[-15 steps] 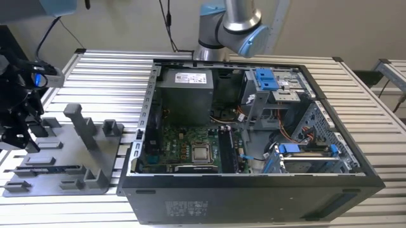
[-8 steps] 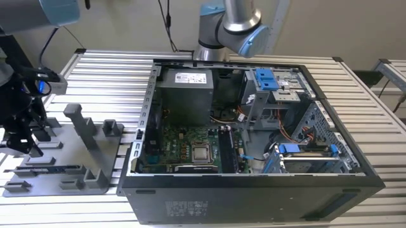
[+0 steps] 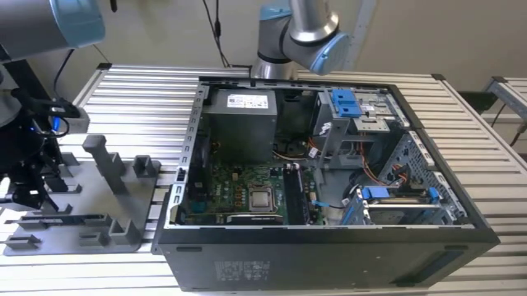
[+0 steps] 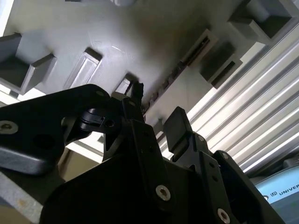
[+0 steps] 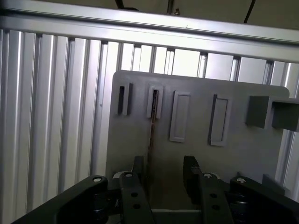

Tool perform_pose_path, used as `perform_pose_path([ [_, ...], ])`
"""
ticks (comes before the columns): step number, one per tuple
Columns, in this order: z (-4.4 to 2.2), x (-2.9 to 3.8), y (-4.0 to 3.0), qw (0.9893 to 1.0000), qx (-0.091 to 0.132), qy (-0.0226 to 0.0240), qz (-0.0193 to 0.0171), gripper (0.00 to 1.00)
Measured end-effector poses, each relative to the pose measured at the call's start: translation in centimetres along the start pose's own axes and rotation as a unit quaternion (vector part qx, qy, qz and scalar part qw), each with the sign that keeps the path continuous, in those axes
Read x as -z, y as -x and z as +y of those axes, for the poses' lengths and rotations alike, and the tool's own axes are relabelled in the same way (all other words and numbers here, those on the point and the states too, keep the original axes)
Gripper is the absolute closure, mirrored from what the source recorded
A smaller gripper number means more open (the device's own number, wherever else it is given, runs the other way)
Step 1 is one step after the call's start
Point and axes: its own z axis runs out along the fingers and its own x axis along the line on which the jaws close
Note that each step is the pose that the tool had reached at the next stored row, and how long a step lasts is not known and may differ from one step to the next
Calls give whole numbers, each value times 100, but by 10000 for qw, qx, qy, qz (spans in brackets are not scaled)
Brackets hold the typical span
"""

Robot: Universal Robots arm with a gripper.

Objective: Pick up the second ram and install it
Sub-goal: 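Pick up the second ram and move it above second insertion slot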

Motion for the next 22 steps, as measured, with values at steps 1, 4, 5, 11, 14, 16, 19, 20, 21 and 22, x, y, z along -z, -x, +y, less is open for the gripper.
perform_pose_path([
  [1, 2, -14, -7, 10000, 0, 1, 1, 52],
  [4, 11, -61, -14, 10000, 0, 0, 0, 52],
  [5, 14, -75, -14, 10000, 0, 0, 0, 52],
  [11, 37, -161, -14, 10000, 0, 0, 0, 52],
  [14, 46, -204, -27, 10000, 0, 0, 0, 52],
  [16, 50, -230, -45, 10000, 0, 0, 0, 52],
  [19, 53, -271, -64, 10000, 0, 0, 0, 52],
  [20, 55, -283, -73, 10000, 0, 1, 1, 52],
  [21, 56, -295, -83, 10000, 0, 1, 0, 52],
  [22, 56, -307, -91, 10000, 0, 0, -2, 52],
])
